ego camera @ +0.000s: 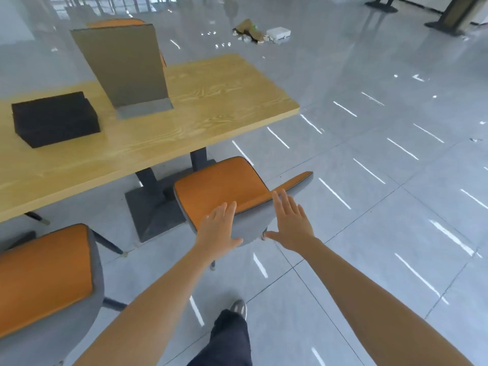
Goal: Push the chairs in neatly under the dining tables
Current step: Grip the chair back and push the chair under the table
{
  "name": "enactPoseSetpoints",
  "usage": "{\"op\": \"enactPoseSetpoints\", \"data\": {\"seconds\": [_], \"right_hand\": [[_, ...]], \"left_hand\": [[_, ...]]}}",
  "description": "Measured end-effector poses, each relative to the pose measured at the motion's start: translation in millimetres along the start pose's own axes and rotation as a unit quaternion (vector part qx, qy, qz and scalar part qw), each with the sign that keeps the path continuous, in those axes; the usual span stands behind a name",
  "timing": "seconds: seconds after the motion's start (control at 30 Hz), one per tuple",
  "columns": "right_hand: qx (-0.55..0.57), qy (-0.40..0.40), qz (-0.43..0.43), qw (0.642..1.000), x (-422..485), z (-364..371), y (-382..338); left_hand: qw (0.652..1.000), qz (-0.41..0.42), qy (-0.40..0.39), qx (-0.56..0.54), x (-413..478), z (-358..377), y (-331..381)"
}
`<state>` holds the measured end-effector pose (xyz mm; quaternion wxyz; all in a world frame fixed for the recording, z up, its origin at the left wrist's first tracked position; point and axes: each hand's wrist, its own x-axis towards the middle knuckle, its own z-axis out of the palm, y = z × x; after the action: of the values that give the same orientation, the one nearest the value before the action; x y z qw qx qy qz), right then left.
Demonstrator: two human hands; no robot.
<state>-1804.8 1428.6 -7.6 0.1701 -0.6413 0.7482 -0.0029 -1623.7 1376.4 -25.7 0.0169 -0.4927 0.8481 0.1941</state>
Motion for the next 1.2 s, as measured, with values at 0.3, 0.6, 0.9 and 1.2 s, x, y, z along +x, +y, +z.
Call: {"op": "enactPoseSetpoints", "data": {"seconds": [0.3, 0.6, 0.9, 1.2], "right_hand": [[-0.045, -0.056, -0.024, 0.997, 82, -17, 65], [-0.141, -0.112, -0.175, 0.968, 134, -30, 104], [-0.138, -0.102, -0.260, 0.950, 151, -29, 123], [-0.066, -0.114, -0.312, 0.941, 105, 8, 85]], "left_hand": [[0.997, -0.006, -0.074, 0.037, 90, 16, 26], [0.988, -0.140, -0.051, 0.037, 88, 26, 36], [0.974, -0.223, -0.027, 0.032, 77, 30, 46], [0.976, -0.207, -0.040, 0.054, 12, 20, -3]]}}
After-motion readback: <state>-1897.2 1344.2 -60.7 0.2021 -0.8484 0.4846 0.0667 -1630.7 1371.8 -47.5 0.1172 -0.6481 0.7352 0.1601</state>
